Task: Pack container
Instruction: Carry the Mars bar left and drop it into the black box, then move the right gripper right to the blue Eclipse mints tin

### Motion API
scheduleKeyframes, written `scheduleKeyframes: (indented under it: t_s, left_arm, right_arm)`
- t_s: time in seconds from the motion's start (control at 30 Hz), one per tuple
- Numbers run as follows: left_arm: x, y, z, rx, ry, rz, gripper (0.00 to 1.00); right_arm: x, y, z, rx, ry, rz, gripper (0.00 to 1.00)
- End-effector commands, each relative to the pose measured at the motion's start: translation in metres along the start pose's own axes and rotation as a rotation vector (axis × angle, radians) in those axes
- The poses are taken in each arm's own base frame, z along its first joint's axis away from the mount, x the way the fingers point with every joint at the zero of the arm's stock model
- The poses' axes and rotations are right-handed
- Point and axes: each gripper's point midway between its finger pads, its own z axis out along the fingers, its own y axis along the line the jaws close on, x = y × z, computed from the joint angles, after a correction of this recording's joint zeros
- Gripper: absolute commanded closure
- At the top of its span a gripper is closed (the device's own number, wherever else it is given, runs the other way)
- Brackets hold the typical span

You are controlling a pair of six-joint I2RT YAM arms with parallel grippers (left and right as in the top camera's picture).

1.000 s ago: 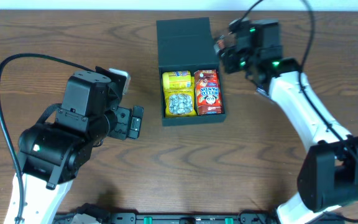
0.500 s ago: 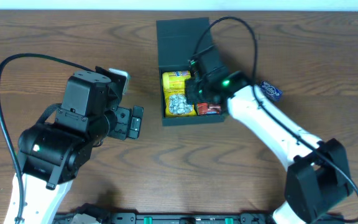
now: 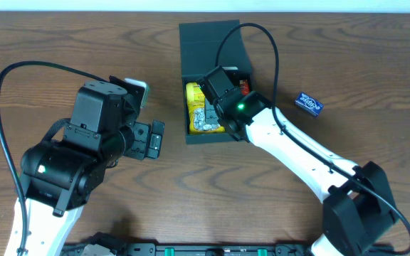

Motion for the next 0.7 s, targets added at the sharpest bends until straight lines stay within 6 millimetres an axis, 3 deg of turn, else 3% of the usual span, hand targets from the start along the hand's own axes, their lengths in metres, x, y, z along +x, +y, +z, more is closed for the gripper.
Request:
scheduleKeyframes:
  t_s: [0.0,0.2,0.3,0.37,0.67]
  left_arm:
    - [-0.003,0.001,-0.005,-0.001,-0.014,0.001,0.05]
    - [-0.003,0.001,-0.005,-0.001,-0.014,0.001,0.05]
    - [-0.003,0.001,-0.005,-0.001,-0.014,0.001,0.05]
    - [-0.003,0.001,-0.005,-0.001,-0.014,0.001,0.05]
    - [-0.003,0.001,-0.005,-0.001,-0.014,0.002,0.05]
  right_arm:
    - [0.001,-0.006,0.013,0.044,0.0,0.019,0.99]
    - [0.007,-0.006,0.023,0.057,0.019,0.013,0.97]
    - [0.006,-0.006,0.022,0.056,0.018,0.013,0.6]
    - [0.006,-0.006,0.023,0.054,0.016,0.013,0.52]
    - [-0.005,-0.006,0.015,0.041,-0.014,0.018,0.51]
